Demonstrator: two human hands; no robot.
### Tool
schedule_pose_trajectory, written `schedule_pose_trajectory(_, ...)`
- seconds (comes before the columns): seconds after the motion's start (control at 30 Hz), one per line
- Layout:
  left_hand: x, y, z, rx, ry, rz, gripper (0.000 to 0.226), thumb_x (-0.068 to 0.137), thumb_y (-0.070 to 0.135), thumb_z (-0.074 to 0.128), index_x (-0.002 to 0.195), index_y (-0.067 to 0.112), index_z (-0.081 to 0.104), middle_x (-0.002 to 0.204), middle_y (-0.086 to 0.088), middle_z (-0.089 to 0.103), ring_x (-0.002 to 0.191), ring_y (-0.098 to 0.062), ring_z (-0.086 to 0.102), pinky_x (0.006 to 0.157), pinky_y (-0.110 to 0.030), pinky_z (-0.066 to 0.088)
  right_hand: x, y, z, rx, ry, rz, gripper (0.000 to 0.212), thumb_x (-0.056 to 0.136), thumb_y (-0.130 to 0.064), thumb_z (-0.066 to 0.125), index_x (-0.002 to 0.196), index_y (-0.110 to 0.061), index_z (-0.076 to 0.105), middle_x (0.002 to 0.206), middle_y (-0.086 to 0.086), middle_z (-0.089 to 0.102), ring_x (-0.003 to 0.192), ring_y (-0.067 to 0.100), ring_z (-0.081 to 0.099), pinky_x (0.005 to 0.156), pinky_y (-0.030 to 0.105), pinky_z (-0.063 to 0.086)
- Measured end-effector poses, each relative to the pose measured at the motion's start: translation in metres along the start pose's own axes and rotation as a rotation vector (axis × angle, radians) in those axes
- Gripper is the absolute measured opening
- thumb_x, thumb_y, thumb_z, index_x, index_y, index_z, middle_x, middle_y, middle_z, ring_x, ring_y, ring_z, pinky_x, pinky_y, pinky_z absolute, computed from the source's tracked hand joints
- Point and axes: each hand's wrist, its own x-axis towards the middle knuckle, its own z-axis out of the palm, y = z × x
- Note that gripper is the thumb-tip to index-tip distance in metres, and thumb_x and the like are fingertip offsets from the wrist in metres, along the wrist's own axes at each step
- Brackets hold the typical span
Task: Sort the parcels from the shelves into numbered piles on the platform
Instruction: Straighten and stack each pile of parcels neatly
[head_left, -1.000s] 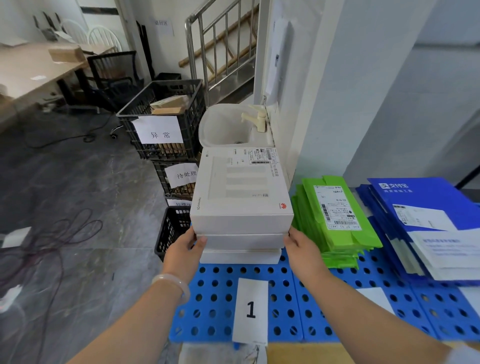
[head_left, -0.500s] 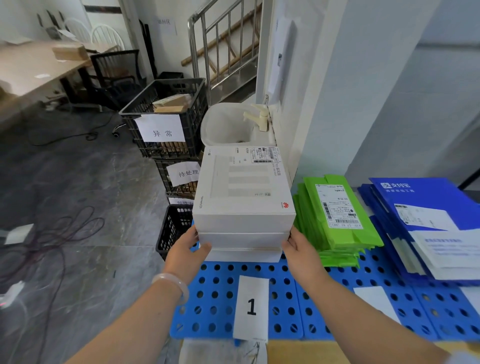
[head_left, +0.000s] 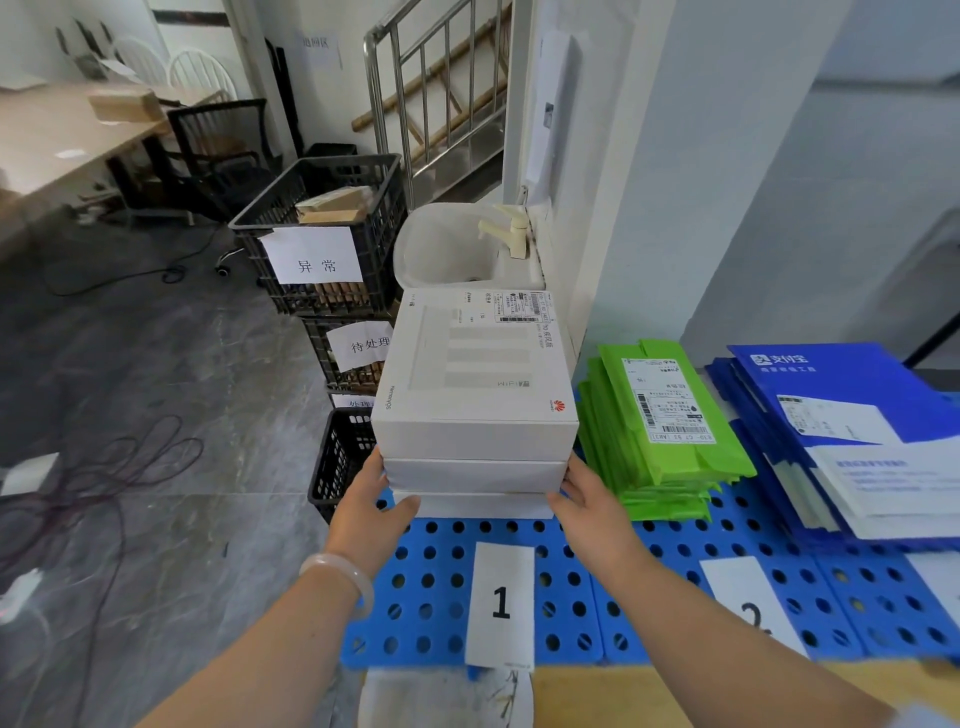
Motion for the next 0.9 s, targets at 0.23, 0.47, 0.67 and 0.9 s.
schedule_pose_trajectory(0.23, 0.001, -0.007, -0.001, 0.003, -0.046, -0.011, 0.073, 0.087, 0.007, 0.063, 0.136, 0.054, 0.035, 0.127, 0.031, 0.052, 0.129, -0.002, 0.042, 0.103, -0.031, 0.038, -0.002, 0.001, 0.001, -0.010, -0.003, 0.010, 0.065, 0.095, -0.011, 0.051, 0.145, -0.046, 0.028, 0.127, -0.022, 0.051, 0.115, 0.001, 0.049, 0.095, 0.021, 0.038)
schedule_pose_trajectory(0.47, -0.002, -0.005, -0.001, 0.040, -0.043, -0.035, 0.082, 0.086, 0.005, 0.061, 0.144, 0.051, 0.026, 0.129, 0.027, 0.051, 0.127, 0.000, 0.044, 0.094, -0.020, 0.039, -0.001, -0.003, -0.003, -0.021, -0.016, -0.006, 0.067, 0.094, -0.009, 0.052, 0.147, -0.041, 0.027, 0.126, -0.024, 0.049, 0.124, 0.001, 0.044, 0.099, 0.020, 0.034)
schedule_pose_trajectory(0.67, 0.001, -0.001, 0.000, 0.081, -0.040, -0.001, 0.086, 0.085, 0.003, 0.057, 0.141, 0.058, 0.023, 0.129, 0.029, 0.052, 0.079, 0.011, 0.051, 0.069, -0.004, 0.045, 0.005, -0.009, -0.005, -0.033, -0.003, -0.043, 0.068, 0.093, -0.010, 0.054, 0.148, -0.040, 0.027, 0.128, -0.027, 0.049, 0.122, -0.001, 0.045, 0.105, 0.021, 0.032)
schedule_pose_trajectory(0.9, -0.001, -0.002, 0.003, 0.072, -0.035, -0.025, 0.086, 0.085, 0.001, 0.057, 0.144, 0.053, 0.023, 0.131, 0.026, 0.050, 0.074, 0.012, 0.053, 0.062, 0.000, 0.043, 0.006, -0.014, -0.008, -0.013, -0.010, -0.027, 0.065, 0.094, -0.008, 0.054, 0.146, -0.036, 0.028, 0.116, -0.027, 0.049, 0.117, 0.001, 0.045, 0.101, 0.019, 0.031)
